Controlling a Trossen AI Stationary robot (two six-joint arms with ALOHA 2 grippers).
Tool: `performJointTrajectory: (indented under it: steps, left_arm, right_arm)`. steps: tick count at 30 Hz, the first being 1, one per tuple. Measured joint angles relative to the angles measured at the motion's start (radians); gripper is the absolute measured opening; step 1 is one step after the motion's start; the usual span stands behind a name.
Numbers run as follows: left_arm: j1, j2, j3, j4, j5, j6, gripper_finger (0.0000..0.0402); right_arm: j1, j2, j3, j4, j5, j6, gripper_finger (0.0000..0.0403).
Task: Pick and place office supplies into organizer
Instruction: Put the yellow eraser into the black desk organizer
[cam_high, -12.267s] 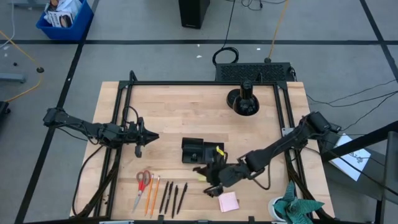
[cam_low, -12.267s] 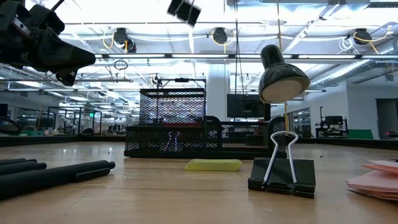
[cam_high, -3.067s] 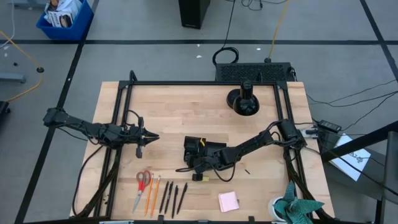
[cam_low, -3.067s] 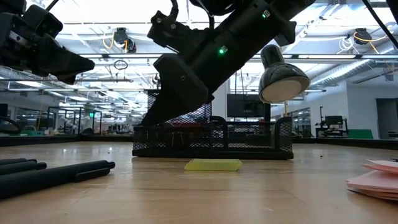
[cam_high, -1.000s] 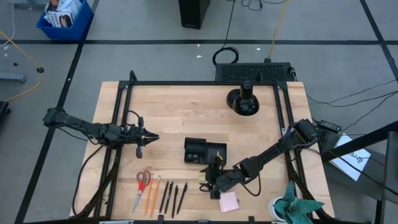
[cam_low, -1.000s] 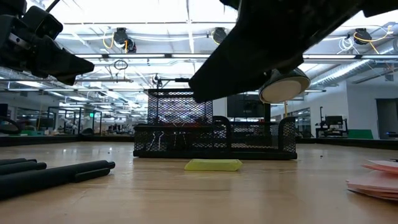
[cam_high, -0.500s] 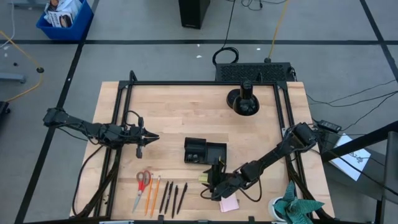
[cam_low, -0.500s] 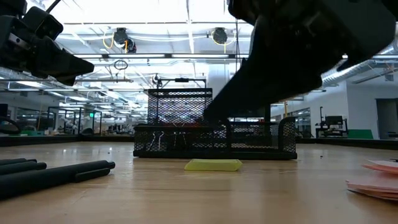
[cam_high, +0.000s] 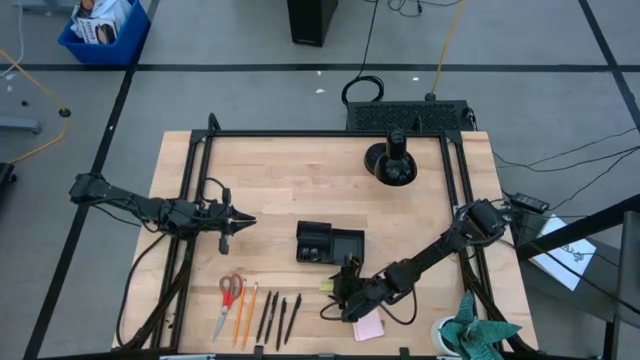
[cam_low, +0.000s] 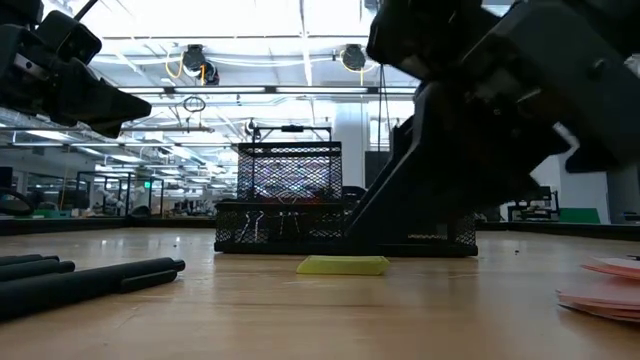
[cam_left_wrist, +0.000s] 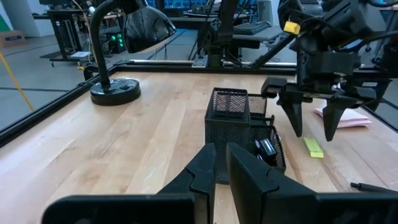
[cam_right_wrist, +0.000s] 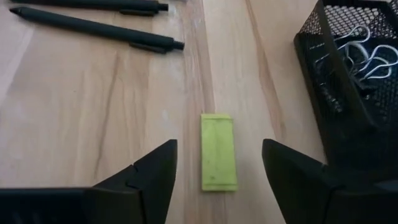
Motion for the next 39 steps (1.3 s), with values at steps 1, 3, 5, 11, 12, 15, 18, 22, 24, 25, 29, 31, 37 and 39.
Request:
performJointTrajectory:
  steps: [1, 3, 5, 11, 12, 15, 18, 22, 24, 25, 29, 31, 37, 39]
  left_arm:
    - [0.000, 0.000, 0.000, 0.000, 0.000, 0.000, 0.0044]
    - [0.000, 0.000, 0.000, 0.000, 0.000, 0.000, 0.0044]
    - [0.000, 0.000, 0.000, 0.000, 0.000, 0.000, 0.0044]
    - [0.000, 0.000, 0.000, 0.000, 0.000, 0.000, 0.0044]
    - [0.000, 0.000, 0.000, 0.000, 0.000, 0.000, 0.0045]
    - [0.000, 0.000, 0.000, 0.000, 0.000, 0.000, 0.0044]
    - [0.000, 0.000, 0.000, 0.000, 0.000, 0.000, 0.0044]
    - [0.000, 0.000, 0.000, 0.000, 0.000, -0.001, 0.0044]
    - [0.000, 0.000, 0.000, 0.000, 0.000, -0.001, 0.0045]
    - [0.000, 0.000, 0.000, 0.000, 0.000, -0.001, 0.0044]
    - [0.000, 0.000, 0.000, 0.000, 0.000, -0.001, 0.0045]
    - [0.000, 0.000, 0.000, 0.000, 0.000, -0.001, 0.0044]
    - [0.000, 0.000, 0.000, 0.000, 0.000, -0.001, 0.0045]
    - [0.000, 0.000, 0.000, 0.000, 0.000, -0.001, 0.0044]
  right_arm:
    - [0.000, 0.007, 0.000, 0.005, -0.002, 0.000, 0.0225]
    - [0.000, 0.030, 0.000, 0.011, -0.004, 0.010, 0.0221]
    - [0.001, 0.048, 0.003, 0.015, 0.001, 0.026, 0.0217]
    - [0.000, 0.060, 0.004, 0.017, 0.000, 0.031, 0.0204]
    - [0.000, 0.061, 0.004, 0.016, -0.001, 0.031, 0.0201]
    - [0.000, 0.061, 0.004, 0.009, -0.019, 0.046, 0.0192]
    - [0.000, 0.061, 0.004, 0.007, -0.027, 0.063, 0.0177]
    - [-0.001, 0.061, 0.004, 0.005, -0.058, 0.070, 0.0147]
    - [-0.001, 0.062, 0.003, 0.004, -0.066, 0.071, 0.0129]
    - [-0.001, 0.062, 0.003, 0.003, -0.066, 0.070, 0.0120]
    - [-0.001, 0.063, 0.003, 0.002, -0.072, 0.065, 0.0084]
    - [-0.001, 0.063, 0.003, 0.004, -0.072, 0.061, 0.0068]
    - [-0.001, 0.064, 0.000, 0.068, -0.072, 0.026, 0.0058]
    - [-0.002, 0.064, 0.000, 0.078, -0.073, 0.017, 0.0063]
